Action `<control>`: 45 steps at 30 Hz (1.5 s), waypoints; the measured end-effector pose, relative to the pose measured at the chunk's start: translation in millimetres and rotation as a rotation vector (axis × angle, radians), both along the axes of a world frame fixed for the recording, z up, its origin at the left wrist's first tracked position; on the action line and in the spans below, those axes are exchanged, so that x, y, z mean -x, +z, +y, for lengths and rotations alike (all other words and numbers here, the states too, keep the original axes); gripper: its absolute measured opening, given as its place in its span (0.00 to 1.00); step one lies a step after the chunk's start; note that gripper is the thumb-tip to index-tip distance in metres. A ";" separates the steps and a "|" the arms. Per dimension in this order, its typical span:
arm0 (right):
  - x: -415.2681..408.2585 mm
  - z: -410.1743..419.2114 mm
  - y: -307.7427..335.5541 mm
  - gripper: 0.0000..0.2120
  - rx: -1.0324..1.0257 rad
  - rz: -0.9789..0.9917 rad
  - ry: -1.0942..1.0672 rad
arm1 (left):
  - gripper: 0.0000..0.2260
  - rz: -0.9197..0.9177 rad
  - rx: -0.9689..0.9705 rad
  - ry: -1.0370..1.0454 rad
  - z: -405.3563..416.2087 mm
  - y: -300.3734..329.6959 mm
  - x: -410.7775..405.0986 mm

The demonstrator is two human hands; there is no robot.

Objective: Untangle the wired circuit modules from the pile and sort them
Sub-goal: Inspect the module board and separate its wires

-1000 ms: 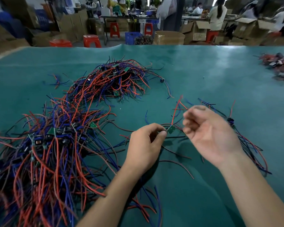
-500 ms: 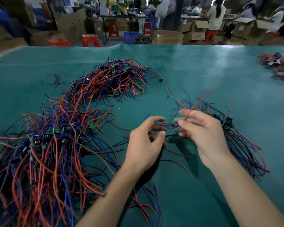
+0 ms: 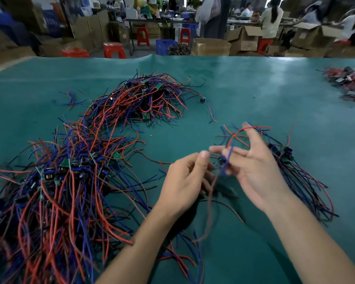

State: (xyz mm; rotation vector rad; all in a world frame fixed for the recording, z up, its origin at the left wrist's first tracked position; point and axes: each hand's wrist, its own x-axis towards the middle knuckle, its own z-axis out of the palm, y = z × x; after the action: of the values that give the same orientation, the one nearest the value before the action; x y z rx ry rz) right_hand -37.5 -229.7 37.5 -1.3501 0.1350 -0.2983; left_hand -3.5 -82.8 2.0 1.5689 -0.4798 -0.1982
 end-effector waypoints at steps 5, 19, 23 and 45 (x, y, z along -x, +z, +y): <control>-2.6 15.1 -14.5 0.43 0.225 -0.057 -0.085 | 0.18 -0.045 -0.151 0.018 2.2 -0.4 -0.7; -8.5 -9.5 -19.6 0.27 0.543 -0.182 -0.379 | 0.02 -0.043 -0.116 -0.020 3.6 -5.1 -5.8; -8.9 -28.9 -13.9 0.27 0.540 -0.195 -0.493 | 0.02 -0.043 -0.131 -0.030 3.6 -7.3 -5.2; 0.6 15.2 -6.1 0.18 0.008 0.142 -0.039 | 0.06 -0.069 -0.003 0.156 4.5 -2.2 -6.2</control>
State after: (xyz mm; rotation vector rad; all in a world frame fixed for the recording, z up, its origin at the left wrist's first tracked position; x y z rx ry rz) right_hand -38.0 -214.5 31.4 -1.3777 0.2795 -0.2356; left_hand 2.7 -78.2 -0.2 1.6121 -0.4086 -0.0249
